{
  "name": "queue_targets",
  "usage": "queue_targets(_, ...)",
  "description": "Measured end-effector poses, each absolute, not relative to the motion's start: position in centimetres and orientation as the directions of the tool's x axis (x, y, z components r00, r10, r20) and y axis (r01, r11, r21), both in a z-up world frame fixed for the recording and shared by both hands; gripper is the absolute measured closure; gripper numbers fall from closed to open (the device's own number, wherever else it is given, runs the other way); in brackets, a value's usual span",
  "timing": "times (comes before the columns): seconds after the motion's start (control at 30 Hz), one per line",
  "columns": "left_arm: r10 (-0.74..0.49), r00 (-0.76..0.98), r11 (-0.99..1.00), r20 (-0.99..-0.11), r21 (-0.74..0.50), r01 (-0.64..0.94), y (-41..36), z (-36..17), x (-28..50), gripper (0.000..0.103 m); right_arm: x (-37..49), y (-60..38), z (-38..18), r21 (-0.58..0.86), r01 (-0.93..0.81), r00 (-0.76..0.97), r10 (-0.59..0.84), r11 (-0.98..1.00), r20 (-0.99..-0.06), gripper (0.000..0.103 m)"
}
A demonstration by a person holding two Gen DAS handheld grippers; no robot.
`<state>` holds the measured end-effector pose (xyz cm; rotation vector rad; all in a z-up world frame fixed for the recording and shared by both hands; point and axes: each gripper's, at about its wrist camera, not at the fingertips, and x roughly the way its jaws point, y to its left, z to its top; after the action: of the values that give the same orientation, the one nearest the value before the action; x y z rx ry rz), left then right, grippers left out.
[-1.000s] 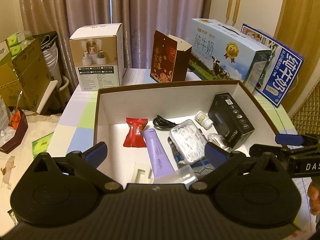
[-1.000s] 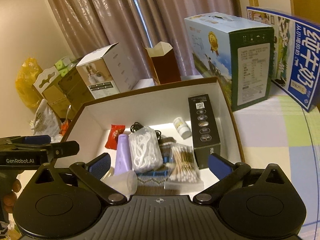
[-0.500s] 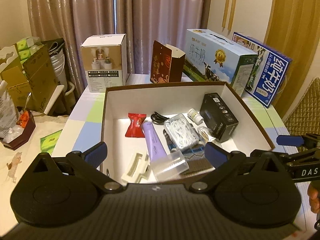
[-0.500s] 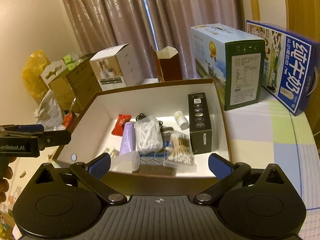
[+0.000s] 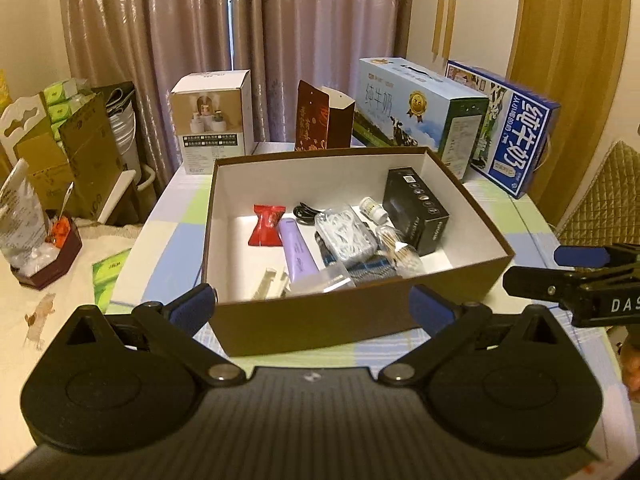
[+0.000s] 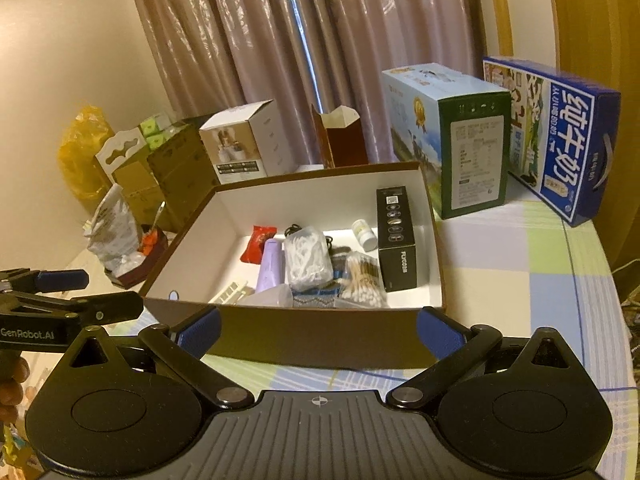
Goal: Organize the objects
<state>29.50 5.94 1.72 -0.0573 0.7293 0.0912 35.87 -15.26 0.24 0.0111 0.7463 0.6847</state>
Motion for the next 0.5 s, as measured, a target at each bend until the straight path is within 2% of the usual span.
queue_targets(0.5,0.038,0.702,0.989,-0.711,-0.073,-0.128,3.9,2.0,23.8,0.001,31.1,-18.6,0.8,0.246,-0.597,0.49,0.59,0.764,-0.642,0.002)
